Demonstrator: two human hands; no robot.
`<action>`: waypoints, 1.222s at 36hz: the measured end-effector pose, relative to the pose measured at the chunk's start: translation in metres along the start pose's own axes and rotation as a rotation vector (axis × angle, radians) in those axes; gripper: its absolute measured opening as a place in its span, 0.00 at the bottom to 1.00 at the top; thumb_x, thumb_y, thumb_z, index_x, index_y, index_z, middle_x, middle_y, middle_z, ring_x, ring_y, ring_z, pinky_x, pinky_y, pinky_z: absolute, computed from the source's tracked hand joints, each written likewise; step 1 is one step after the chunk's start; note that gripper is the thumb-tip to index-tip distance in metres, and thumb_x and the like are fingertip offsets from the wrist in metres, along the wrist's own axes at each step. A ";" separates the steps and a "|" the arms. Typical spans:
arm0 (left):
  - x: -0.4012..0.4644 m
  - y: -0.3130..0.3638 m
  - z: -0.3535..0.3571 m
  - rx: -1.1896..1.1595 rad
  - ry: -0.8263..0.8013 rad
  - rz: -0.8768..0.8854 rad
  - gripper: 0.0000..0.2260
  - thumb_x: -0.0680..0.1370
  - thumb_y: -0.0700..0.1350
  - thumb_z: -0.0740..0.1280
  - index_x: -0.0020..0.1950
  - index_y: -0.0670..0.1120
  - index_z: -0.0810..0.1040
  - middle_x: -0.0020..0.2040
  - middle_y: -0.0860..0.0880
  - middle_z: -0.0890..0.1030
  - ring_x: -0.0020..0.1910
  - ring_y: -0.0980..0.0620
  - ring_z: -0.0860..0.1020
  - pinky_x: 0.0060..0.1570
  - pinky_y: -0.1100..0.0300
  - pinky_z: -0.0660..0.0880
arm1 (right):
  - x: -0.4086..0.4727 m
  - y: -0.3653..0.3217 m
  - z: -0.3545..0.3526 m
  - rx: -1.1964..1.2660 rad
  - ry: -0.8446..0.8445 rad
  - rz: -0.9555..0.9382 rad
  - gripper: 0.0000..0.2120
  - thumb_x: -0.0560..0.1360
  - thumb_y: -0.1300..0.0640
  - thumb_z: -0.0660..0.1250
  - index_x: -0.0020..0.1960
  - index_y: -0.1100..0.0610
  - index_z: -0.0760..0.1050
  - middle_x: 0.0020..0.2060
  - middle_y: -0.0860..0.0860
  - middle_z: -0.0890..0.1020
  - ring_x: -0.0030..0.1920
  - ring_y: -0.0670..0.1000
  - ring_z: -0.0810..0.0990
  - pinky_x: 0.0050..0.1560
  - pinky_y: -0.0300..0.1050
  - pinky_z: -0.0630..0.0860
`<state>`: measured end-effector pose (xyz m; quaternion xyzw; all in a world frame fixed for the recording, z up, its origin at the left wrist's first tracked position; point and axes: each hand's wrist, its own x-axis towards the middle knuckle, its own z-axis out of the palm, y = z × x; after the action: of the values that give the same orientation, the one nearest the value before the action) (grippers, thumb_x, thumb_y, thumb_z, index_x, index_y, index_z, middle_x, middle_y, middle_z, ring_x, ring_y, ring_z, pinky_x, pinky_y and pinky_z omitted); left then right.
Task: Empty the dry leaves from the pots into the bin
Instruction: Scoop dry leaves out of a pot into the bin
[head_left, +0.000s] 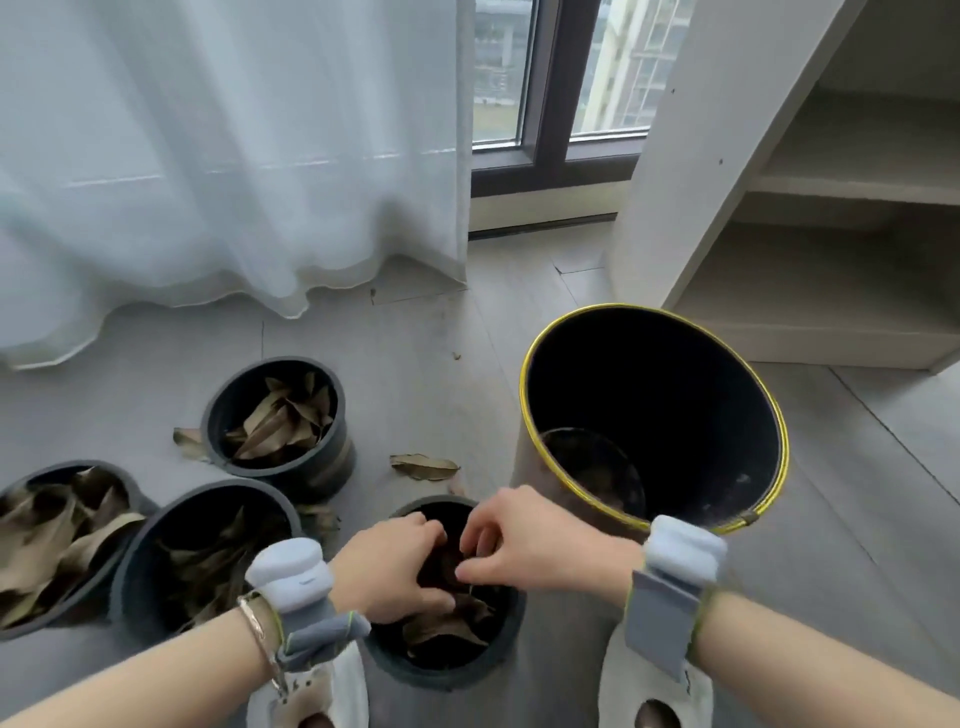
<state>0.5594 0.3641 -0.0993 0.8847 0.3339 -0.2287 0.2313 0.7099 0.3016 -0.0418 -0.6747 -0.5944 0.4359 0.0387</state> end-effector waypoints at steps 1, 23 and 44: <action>-0.002 0.001 0.005 0.041 -0.043 -0.018 0.29 0.71 0.62 0.67 0.66 0.49 0.68 0.61 0.50 0.72 0.61 0.49 0.72 0.59 0.53 0.72 | 0.005 0.006 0.012 -0.096 -0.007 0.026 0.19 0.71 0.52 0.70 0.60 0.57 0.77 0.52 0.55 0.82 0.51 0.53 0.81 0.51 0.43 0.77; 0.006 0.004 0.054 0.012 0.114 -0.094 0.12 0.78 0.45 0.59 0.61 0.50 0.72 0.59 0.49 0.73 0.58 0.46 0.75 0.54 0.54 0.72 | 0.047 0.032 0.094 -0.268 0.083 0.067 0.18 0.75 0.61 0.64 0.64 0.57 0.68 0.63 0.57 0.66 0.62 0.59 0.72 0.57 0.49 0.72; -0.035 0.004 0.015 -0.506 0.408 -0.078 0.04 0.73 0.47 0.71 0.45 0.56 0.81 0.38 0.60 0.82 0.43 0.62 0.79 0.47 0.69 0.73 | 0.012 0.030 0.055 0.215 0.476 -0.181 0.09 0.73 0.61 0.70 0.52 0.55 0.83 0.51 0.43 0.79 0.52 0.41 0.77 0.55 0.29 0.72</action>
<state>0.5348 0.3363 -0.0909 0.8133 0.4531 0.0348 0.3634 0.6972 0.2770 -0.0993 -0.6944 -0.5765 0.3207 0.2874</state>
